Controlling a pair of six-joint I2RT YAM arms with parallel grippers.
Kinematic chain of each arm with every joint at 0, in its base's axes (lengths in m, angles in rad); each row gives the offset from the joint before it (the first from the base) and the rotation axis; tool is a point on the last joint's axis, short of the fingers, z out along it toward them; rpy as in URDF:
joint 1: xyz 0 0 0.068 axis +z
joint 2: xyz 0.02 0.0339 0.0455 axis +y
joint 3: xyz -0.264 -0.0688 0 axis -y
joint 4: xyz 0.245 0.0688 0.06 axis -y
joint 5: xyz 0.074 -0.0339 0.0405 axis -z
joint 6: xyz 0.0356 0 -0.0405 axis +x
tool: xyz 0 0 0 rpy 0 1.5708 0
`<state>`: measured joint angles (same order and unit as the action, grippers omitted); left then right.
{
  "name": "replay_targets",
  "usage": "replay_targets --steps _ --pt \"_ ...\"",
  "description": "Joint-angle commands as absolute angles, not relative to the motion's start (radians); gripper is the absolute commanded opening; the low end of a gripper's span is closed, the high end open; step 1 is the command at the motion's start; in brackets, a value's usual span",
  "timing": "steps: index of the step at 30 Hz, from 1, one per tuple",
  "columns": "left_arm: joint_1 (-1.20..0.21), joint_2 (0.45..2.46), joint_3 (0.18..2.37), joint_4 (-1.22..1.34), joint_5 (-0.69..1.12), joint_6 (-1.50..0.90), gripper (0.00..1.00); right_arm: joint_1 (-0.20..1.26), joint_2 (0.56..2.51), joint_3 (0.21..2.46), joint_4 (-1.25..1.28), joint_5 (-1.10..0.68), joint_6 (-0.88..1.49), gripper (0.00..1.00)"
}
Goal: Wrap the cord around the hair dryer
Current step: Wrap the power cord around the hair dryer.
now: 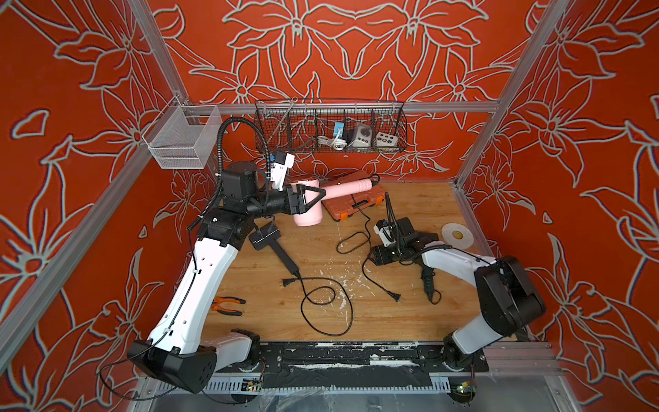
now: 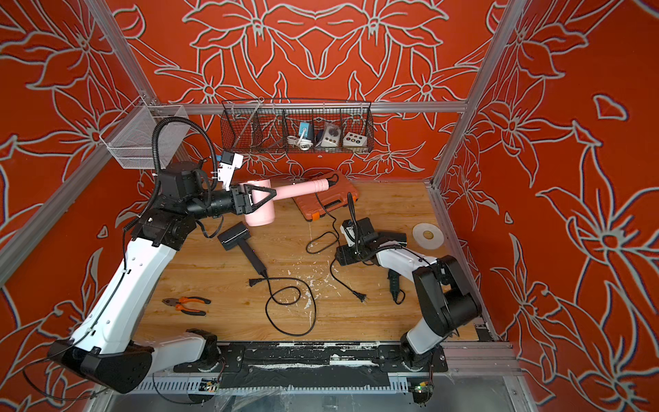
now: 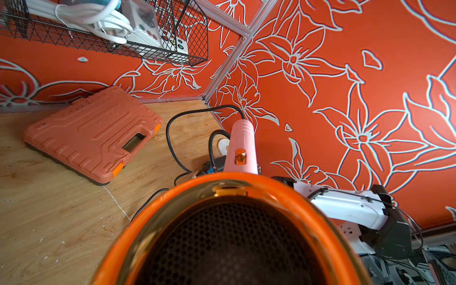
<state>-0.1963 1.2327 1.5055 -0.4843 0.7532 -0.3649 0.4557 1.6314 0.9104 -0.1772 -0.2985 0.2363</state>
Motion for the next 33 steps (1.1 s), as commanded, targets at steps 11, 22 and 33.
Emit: replay_targets --steps 11,22,33 --pt "-0.190 1.223 1.535 -0.413 0.765 -0.362 0.00 0.453 1.751 0.998 -0.146 -0.256 0.304 0.11" --pt "-0.175 1.234 1.526 -0.428 0.712 -0.348 0.00 0.451 1.518 0.942 -0.260 -0.160 0.195 0.00" --pt "-0.147 1.254 1.414 -0.400 0.606 -0.332 0.00 0.453 1.216 1.210 -0.613 -0.166 -0.089 0.00"
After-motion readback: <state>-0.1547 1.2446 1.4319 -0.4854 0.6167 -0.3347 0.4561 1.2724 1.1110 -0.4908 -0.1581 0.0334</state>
